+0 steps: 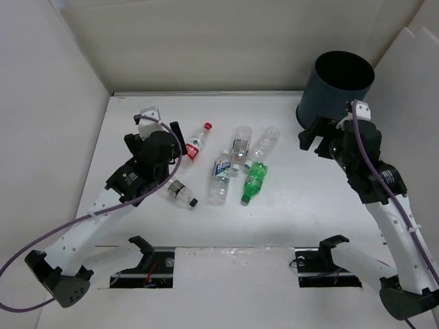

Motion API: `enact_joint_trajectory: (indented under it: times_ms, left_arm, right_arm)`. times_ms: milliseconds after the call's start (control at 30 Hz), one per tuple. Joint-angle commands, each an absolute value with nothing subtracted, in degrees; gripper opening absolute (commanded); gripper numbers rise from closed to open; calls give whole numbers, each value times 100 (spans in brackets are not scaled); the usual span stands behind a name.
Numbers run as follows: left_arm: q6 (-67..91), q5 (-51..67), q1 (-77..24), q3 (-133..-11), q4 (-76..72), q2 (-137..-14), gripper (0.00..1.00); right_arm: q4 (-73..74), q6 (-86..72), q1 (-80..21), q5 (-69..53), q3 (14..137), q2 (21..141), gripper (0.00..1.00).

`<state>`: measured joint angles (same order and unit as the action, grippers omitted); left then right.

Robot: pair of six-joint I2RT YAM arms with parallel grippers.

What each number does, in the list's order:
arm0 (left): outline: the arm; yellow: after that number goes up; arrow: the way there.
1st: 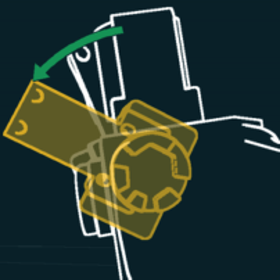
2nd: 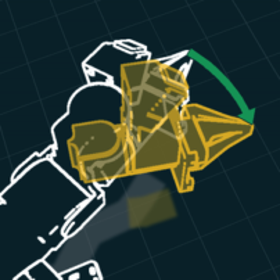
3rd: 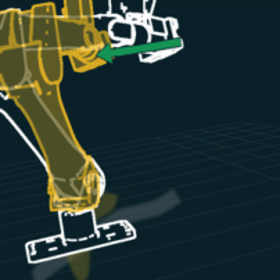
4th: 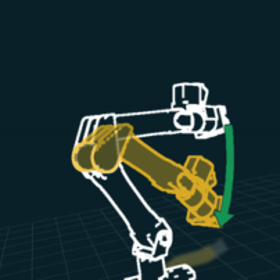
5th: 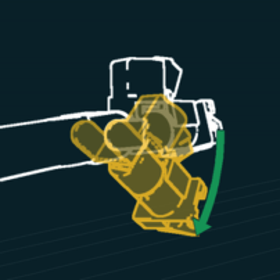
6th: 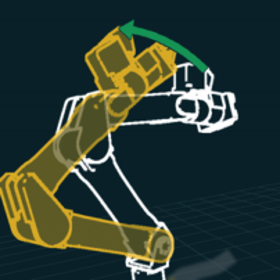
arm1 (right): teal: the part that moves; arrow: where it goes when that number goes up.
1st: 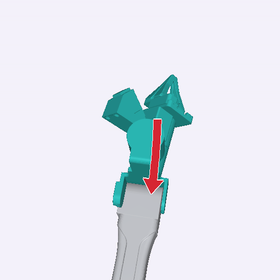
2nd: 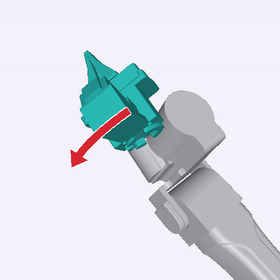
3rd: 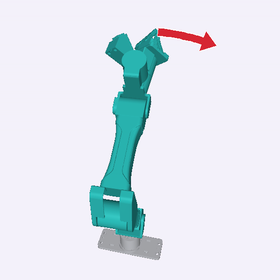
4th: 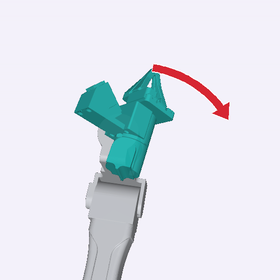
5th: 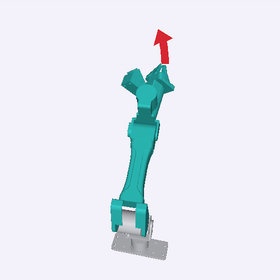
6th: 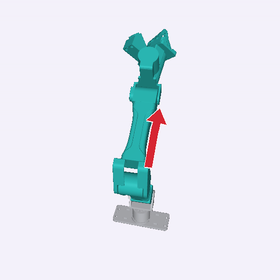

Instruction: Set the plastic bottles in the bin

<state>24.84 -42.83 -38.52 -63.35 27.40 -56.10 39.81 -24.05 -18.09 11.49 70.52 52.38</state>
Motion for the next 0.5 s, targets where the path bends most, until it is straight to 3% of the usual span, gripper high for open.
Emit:
enact_joint_trajectory:
  times_ms: [0, 467]
  left_arm:
    - [2215, -3991, -3841, -6275, 2409, -5634, 100]
    - [1653, -2691, -3482, -7329, 2549, -7767, 100]
  right_arm:
    - [3587, -2557, -1846, 1055, 6997, 5107, 100]
    - [2584, -2856, -1784, 193, 6126, 4395, 100]
